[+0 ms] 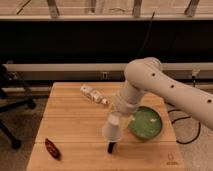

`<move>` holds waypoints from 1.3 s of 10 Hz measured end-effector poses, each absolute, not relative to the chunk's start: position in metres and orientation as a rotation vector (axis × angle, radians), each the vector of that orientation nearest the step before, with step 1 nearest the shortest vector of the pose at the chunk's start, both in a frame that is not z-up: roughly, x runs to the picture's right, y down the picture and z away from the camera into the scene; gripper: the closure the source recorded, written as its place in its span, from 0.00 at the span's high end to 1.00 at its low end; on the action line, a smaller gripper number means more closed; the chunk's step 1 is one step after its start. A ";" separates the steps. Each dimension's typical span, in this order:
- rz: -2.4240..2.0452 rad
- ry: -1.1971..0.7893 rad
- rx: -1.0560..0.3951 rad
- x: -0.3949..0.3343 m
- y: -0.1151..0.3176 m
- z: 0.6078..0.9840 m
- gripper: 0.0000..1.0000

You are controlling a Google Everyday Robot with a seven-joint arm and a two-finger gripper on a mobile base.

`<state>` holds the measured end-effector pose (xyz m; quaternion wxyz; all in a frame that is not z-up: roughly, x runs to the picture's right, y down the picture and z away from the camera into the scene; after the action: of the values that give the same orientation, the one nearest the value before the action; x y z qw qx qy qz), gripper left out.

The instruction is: Place the ceramic cup over the eraser

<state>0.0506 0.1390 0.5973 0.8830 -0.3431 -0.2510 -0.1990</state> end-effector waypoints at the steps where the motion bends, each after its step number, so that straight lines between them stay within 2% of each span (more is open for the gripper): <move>1: -0.413 -0.524 -0.717 0.051 0.143 0.595 0.00; 8: -0.424 -0.541 -0.725 0.039 0.166 0.587 0.00; 12: -0.419 -0.533 -0.717 0.032 0.178 0.599 0.01; 13: -0.415 -0.525 -0.713 0.031 0.182 0.605 0.09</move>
<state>0.0312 0.1824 0.6053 0.8828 -0.3425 -0.2522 -0.1992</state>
